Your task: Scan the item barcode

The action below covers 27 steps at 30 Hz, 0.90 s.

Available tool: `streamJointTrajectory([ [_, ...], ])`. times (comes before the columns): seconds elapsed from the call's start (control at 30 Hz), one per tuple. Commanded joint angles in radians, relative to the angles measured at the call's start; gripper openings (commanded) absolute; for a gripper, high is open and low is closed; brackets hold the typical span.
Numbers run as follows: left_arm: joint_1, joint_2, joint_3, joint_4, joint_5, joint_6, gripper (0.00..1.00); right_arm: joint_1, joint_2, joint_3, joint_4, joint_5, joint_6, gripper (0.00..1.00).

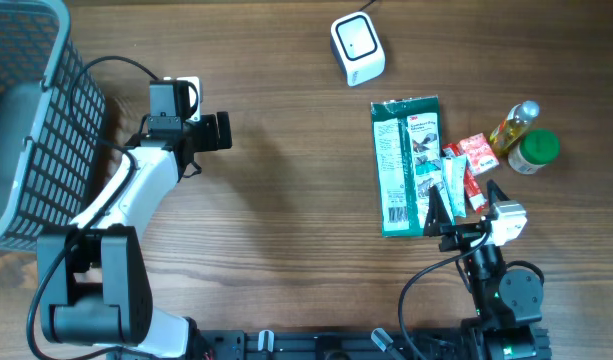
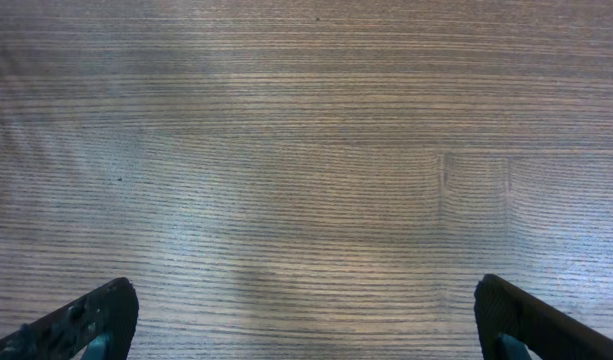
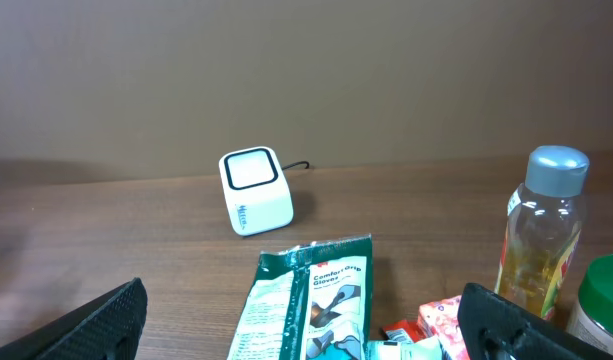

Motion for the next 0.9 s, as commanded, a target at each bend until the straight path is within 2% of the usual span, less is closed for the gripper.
streamJointTrajectory([
  [0.0, -0.001, -0.01, 0.0, 0.002, -0.006, 0.015, 1.0, -0.005, -0.008, -0.001, 0.004, -0.017, 0.01, 1.0],
  [0.37, -0.001, -0.01, 0.0, 0.002, -0.006, 0.015, 1.0, -0.005, -0.008, -0.001, 0.004, -0.016, 0.011, 1.0],
  [0.5, -0.001, -0.06, 0.0, 0.001, -0.006, 0.015, 1.0, -0.005, -0.008, -0.001, 0.004, -0.017, 0.011, 1.0],
  [0.67, -0.001, -0.256, 0.0, -0.074, -0.006, 0.015, 1.0, -0.005, -0.008, -0.001, 0.004, -0.017, 0.011, 1.0],
  [0.87, -0.001, -0.669, 0.0, -0.152, -0.006, 0.015, 1.0, -0.005, -0.008, -0.001, 0.004, -0.017, 0.01, 1.0],
])
